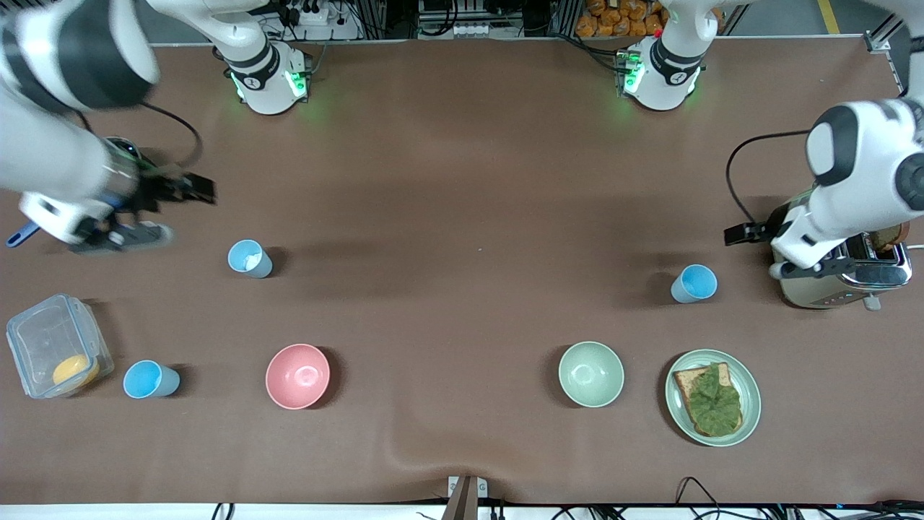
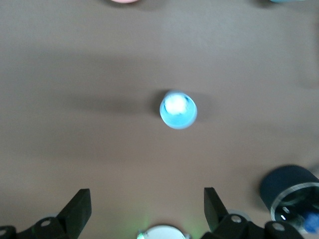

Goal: Stack blue cups with both arms
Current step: 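Close both grippers around their blue cups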

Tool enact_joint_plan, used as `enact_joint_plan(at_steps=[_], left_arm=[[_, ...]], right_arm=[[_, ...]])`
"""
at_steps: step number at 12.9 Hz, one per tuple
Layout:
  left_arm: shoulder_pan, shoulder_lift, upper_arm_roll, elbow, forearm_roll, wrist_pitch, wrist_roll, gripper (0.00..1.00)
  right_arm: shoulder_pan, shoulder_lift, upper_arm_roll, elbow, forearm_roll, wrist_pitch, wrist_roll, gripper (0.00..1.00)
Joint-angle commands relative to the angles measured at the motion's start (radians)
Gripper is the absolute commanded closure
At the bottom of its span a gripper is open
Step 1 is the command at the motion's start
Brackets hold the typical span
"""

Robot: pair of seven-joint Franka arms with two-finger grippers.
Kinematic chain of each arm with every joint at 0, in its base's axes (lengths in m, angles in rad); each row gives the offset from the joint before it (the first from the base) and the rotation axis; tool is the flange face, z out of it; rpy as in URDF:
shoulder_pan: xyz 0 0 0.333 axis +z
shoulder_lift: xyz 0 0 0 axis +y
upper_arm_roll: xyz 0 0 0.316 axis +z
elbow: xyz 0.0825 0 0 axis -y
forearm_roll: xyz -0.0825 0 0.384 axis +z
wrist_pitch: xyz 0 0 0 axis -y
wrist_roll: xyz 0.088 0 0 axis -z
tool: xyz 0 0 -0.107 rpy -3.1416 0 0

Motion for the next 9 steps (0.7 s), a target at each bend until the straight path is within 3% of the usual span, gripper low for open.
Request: enact_joint_plan(at_steps=[1, 4, 9], left_arm=[[-0.010, 0.068, -0.005, 0.023, -0.012, 0.060, -0.010, 0.00], [-0.025, 0.114, -0.005, 0.044, -0.003, 0.079, -0.008, 0.00], [-0.018, 0.202, -0.002, 0.093, 0.001, 0.085, -0.010, 0.00]], right_arm=[[0.070, 0.064, -0.007, -0.046, -0.061, 0.142, 0.108, 0.00], [0.086, 0.079, -0.009, -0.162, -0.144, 0.312, 0.131, 0.00], [0.064, 0.070, -0.016, -0.437, -0.152, 0.613, 0.133, 0.00]])
